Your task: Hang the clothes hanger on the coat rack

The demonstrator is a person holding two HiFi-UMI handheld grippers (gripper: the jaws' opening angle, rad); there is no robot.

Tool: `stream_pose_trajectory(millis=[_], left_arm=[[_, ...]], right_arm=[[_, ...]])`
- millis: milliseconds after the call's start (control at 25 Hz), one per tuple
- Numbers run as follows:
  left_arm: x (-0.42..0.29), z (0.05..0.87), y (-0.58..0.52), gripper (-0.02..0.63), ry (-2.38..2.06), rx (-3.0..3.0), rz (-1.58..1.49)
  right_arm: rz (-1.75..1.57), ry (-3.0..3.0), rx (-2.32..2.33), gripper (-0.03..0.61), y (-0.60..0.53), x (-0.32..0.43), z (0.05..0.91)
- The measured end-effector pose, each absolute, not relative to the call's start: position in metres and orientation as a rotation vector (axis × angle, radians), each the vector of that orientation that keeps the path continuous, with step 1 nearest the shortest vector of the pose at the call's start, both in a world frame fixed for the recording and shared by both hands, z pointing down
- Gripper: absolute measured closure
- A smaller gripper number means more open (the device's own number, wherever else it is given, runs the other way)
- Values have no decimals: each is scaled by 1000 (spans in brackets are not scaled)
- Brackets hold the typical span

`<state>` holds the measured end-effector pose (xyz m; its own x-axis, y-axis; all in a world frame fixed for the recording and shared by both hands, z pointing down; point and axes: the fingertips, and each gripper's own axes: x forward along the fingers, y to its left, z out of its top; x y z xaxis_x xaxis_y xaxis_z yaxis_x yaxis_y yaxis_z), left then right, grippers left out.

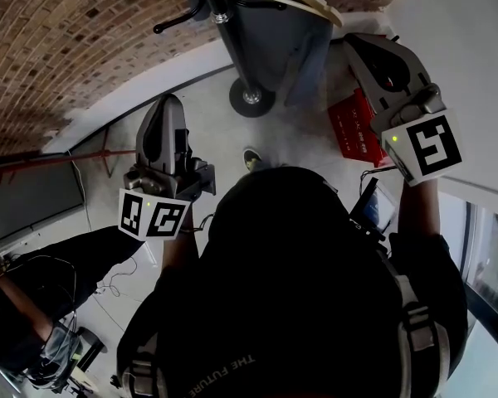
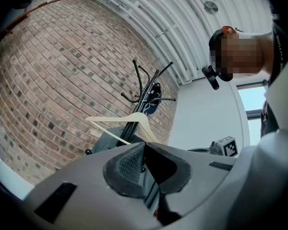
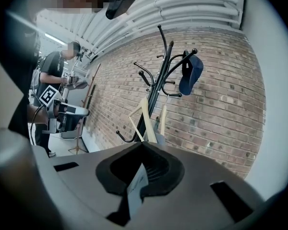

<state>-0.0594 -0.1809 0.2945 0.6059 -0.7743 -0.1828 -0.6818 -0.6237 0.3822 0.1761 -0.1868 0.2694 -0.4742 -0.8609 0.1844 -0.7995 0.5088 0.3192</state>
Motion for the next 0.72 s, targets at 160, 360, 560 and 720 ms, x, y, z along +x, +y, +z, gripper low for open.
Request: stream_pose_trajectory(millis=[160,360,560,720], left_arm=[[-59,294,-181,594,-1195,2559,-484],[-61,293,-181,594,-1190,2560,-483],[-62,296,-181,594,-1187,2557,-485],[-69,297,-186,594,-1195,2550,-484]], right_arm=[[-281,-2436,1371,560,-187,174,269],[-282,-2429,1360,560,-188,172,269],[-283,-2411,1343,558,-188,169,275],[-275,-2409,1329,560,-195,162,277]])
